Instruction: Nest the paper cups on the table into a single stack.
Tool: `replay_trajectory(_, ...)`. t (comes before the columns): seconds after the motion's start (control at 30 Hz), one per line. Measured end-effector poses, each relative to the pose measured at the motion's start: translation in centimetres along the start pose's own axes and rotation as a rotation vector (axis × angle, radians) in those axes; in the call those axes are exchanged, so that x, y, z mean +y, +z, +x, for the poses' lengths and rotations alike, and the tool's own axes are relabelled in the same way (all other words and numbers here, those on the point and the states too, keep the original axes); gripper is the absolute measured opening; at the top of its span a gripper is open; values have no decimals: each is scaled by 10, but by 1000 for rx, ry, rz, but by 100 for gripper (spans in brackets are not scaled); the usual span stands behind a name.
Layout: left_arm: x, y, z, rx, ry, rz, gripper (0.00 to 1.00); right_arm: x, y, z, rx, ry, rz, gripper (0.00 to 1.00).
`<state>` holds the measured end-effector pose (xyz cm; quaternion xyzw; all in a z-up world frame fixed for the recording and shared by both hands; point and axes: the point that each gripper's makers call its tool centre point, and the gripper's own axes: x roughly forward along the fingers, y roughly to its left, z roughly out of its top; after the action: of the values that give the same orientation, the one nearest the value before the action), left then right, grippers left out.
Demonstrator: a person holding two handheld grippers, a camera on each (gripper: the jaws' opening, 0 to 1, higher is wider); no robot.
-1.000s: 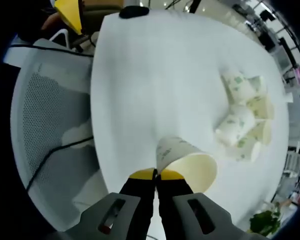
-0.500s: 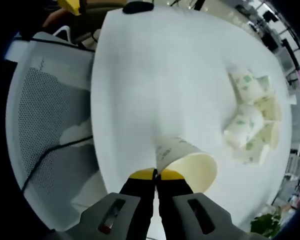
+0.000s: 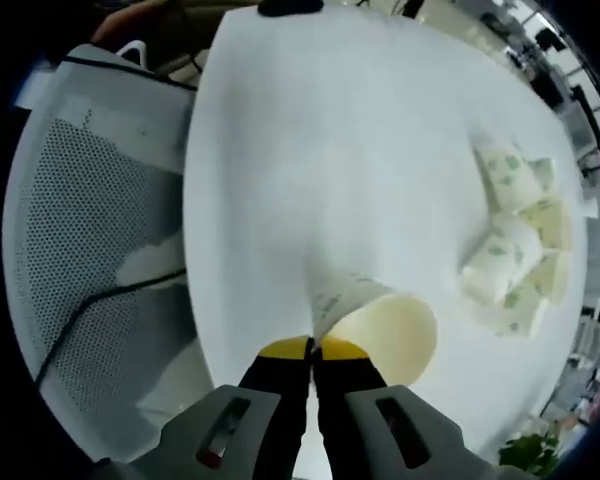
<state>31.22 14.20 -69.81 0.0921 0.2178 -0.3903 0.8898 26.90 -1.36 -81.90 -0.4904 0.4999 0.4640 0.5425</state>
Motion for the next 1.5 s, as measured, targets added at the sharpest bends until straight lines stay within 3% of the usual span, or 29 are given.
replay_trajectory(0.4, 0, 0, 1, -1, 0, -2, 97, 4, -5, 5, -12, 3, -45, 0)
replay_trajectory(0.67, -2, 1, 3, 0, -4, -1, 97, 0, -3, -2, -65, 11, -40, 14)
replay_trajectory(0.87, -3, 6, 4, -11, -7, 3, 97, -3, 8, -34, -221, 67, 48, 31)
replay_trajectory(0.97, -3, 8, 4, -18, -7, 1, 98, -10, 5, -55, -286, 74, 92, 40)
replay_trajectory(1.13, -6, 11, 4, -30, -14, 0, 98, -38, -11, -82, -357, -22, 146, 42)
replay_trajectory(1.27, -9, 14, 6, -35, -20, 1, 99, -58, -21, -98, -458, -105, 178, 42)
replay_trajectory(1.3, -10, 16, 7, -40, -24, 0, 99, -67, -23, -102, -505, -170, 165, 44)
replay_trajectory(1.5, -15, 19, 8, -54, -39, 11, 99, -80, -45, -111, -633, -267, 270, 55)
